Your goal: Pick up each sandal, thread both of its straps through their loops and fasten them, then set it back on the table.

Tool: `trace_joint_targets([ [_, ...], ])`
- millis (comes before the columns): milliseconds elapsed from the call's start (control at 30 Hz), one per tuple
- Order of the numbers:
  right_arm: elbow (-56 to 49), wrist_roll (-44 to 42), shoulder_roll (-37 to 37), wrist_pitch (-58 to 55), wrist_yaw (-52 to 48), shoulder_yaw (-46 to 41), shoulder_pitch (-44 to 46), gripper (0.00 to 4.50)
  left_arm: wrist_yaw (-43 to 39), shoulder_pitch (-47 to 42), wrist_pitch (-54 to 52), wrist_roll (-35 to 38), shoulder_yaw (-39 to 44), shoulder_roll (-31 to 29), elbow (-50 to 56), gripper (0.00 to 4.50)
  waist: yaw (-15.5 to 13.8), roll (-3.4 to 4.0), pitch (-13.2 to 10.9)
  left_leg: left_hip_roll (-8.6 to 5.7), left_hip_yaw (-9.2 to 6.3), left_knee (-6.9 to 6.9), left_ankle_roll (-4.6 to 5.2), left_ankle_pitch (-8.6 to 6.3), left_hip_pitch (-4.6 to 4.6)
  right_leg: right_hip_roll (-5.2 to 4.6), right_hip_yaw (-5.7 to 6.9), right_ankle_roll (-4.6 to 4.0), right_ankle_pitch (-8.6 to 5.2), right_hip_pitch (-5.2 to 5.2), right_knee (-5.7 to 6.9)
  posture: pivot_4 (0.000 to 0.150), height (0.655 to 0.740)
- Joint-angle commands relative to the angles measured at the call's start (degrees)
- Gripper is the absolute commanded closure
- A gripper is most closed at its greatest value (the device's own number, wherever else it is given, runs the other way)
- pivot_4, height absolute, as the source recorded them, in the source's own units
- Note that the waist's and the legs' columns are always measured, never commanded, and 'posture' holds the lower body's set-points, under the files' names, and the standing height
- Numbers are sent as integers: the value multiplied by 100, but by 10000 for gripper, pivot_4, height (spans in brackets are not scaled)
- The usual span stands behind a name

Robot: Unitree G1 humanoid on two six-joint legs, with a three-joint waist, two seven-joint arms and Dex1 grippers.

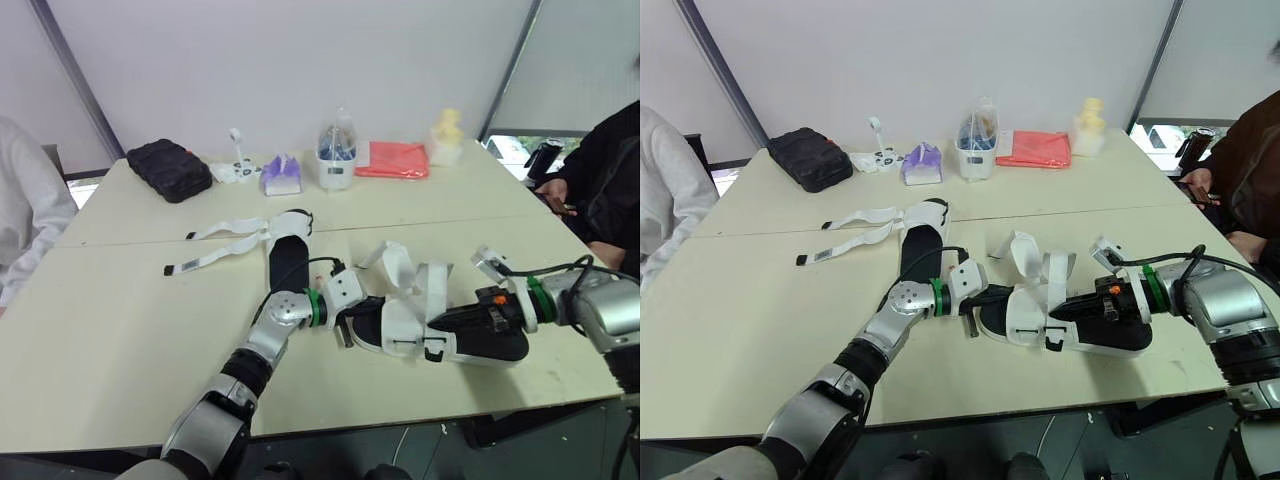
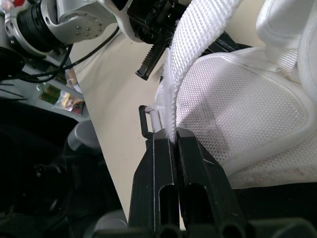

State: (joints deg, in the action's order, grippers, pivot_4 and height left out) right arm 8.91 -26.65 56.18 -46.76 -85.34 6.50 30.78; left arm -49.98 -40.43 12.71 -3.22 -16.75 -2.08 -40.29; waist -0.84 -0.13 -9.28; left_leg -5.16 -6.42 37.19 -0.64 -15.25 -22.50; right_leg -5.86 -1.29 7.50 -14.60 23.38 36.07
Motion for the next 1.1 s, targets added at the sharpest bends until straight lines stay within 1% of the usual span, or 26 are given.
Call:
trace_joint_targets([
  [33,-52,87,90,165,132,-143,-12,35613,-118,150,-122,7,-118,13,98,45000,1,0,0,0,0,0,0,0,0,0,0,0,0,0,0,1500,7400],
  [100,92,72,77,174,408,-436,44,26888,-162,200,-175,41,-128,16,202,45000,2,0,0,0,0,1,0,0,0,0,0,0,0,0,0,1500,7400],
  [200,87,-133,214,4,866,-1174,-147,26888,-263,310,-388,178,-97,-7,514,45000,-27,0,0,0,0,1,0,0,0,-1,-1,0,0,0,0,1500,7400],
  [267,-212,-296,361,-228,1092,-1721,-607,26888,-347,405,-600,309,-73,-33,780,45000,-75,0,0,-1,0,0,0,0,-1,-2,-1,0,0,1,0,1500,7400],
  [433,-1291,-837,513,-984,1409,-2794,-1863,26888,-501,572,-830,367,-177,-70,1141,45000,-140,2,1,2,1,-5,1,0,-1,-1,-2,-1,0,2,-2,1500,7400],
  [533,-2346,-1343,265,-1608,1644,-3339,-2884,26888,-473,525,-757,283,-276,-11,1012,45000,-151,0,0,2,3,-1,2,-1,2,-2,-4,-1,0,-5,-2,1500,7400],
  [633,-2747,-1568,85,-1770,1913,-3460,-3226,26888,-439,471,-722,270,-305,33,919,45000,-148,-1,0,2,4,4,5,-3,5,-2,-3,0,0,-13,-4,1500,7400],
  [700,-2903,-1644,-138,-1771,2150,-3339,-3354,26888,-407,410,-655,236,-347,92,791,45000,-146,-5,-1,-1,9,9,8,-5,6,-3,-5,4,2,-17,-5,1500,7400],
  [800,-2881,-1632,-395,-1656,2443,-3132,-3336,26888,-379,352,-597,225,-379,157,669,45000,-151,-7,-2,0,7,10,8,-5,8,-2,-3,8,4,-21,-5,1500,7400],
  [1100,-2725,-1685,-657,-1426,2753,-2737,-3266,26888,-307,233,-357,-60,-564,90,412,45000,-158,-10,-1,-2,4,13,9,-4,8,-3,-1,9,5,-24,-5,1500,7400],
])
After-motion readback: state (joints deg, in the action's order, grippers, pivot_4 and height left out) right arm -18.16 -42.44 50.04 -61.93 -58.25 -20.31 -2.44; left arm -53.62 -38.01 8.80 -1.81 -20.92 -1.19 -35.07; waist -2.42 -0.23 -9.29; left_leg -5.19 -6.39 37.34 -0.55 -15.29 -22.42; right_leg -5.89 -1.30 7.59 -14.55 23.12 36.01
